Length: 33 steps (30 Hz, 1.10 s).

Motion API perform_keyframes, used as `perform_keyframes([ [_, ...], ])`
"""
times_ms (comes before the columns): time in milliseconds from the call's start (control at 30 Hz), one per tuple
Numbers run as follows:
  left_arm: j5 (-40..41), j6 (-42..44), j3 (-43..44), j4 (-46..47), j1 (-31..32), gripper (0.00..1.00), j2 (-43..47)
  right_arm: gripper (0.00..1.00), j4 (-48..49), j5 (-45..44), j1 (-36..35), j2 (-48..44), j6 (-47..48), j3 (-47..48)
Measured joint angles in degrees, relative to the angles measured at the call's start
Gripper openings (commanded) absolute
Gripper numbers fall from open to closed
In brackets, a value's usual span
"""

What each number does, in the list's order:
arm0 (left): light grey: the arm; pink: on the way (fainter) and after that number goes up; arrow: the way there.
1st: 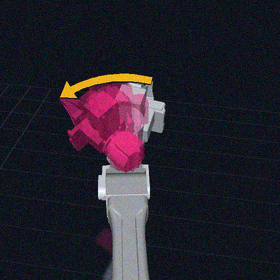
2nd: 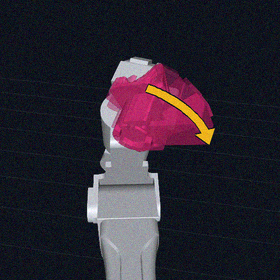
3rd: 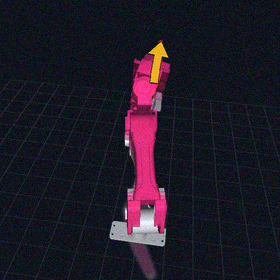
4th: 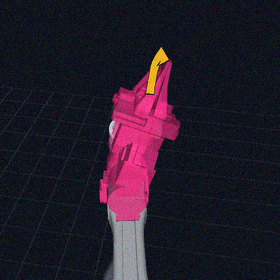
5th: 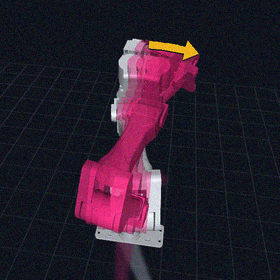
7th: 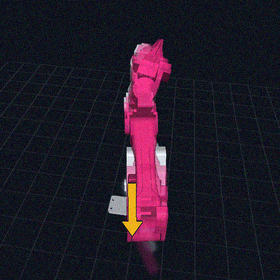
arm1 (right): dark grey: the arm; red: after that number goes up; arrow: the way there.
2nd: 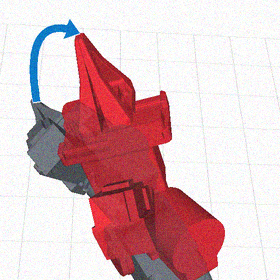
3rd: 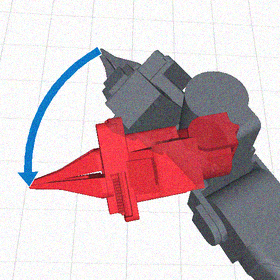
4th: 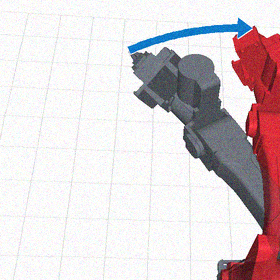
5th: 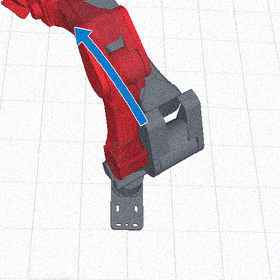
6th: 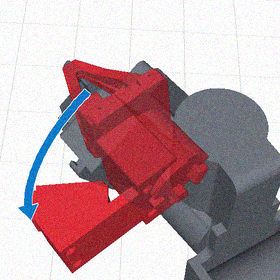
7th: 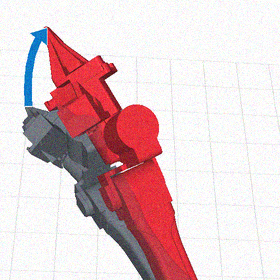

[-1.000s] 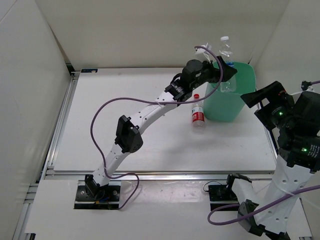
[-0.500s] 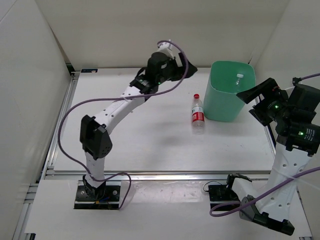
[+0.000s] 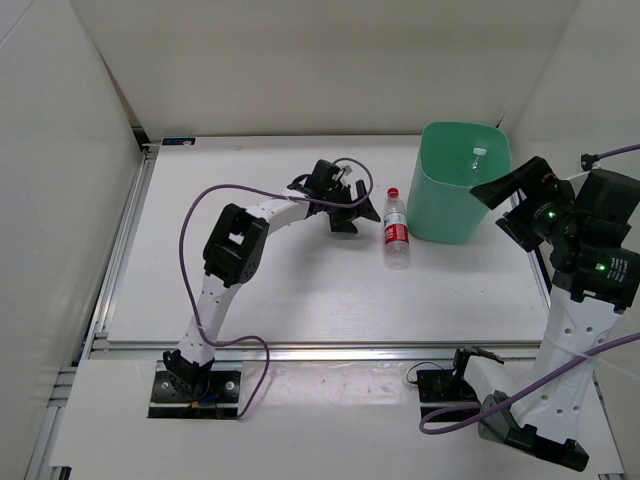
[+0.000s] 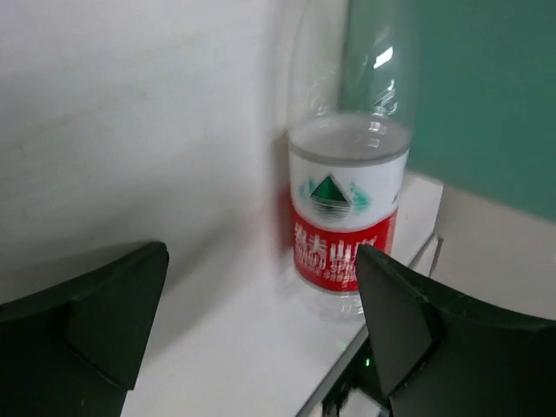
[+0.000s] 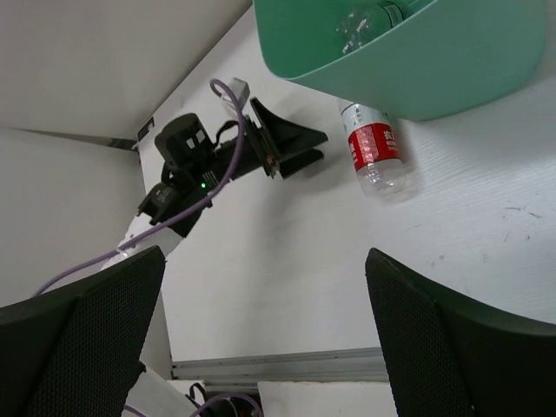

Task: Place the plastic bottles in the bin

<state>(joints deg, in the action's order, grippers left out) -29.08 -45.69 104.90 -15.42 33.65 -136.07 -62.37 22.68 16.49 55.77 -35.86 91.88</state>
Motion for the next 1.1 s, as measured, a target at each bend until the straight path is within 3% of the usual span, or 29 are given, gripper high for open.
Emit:
perform_keyframes([
  [200, -2.27, -2.43, 8.33, -0.35, 0.11, 1.00, -2.99, 1.00, -0.20, -0.07, 0.00, -0.22, 0.68, -1.84],
  [967, -6.10, -7.80, 20.61, -0.04, 4.02, 1.00, -13.97, 1.00, -0.09, -2.05, 0.00, 0.70, 3.26, -2.62],
  [1033, -6.88, -8.07, 20.61, 0.28, 4.35, 0.94, -14.19, 1.00, -0.11, -2.38, 0.00, 0.70, 3.28, -2.78],
  [1100, -7.72, -8.24, 20.59, 0.37, 4.68, 0.79, -14.49, 1.00, -0.09, -2.80, 0.00, 0.70, 3.30, -2.86],
])
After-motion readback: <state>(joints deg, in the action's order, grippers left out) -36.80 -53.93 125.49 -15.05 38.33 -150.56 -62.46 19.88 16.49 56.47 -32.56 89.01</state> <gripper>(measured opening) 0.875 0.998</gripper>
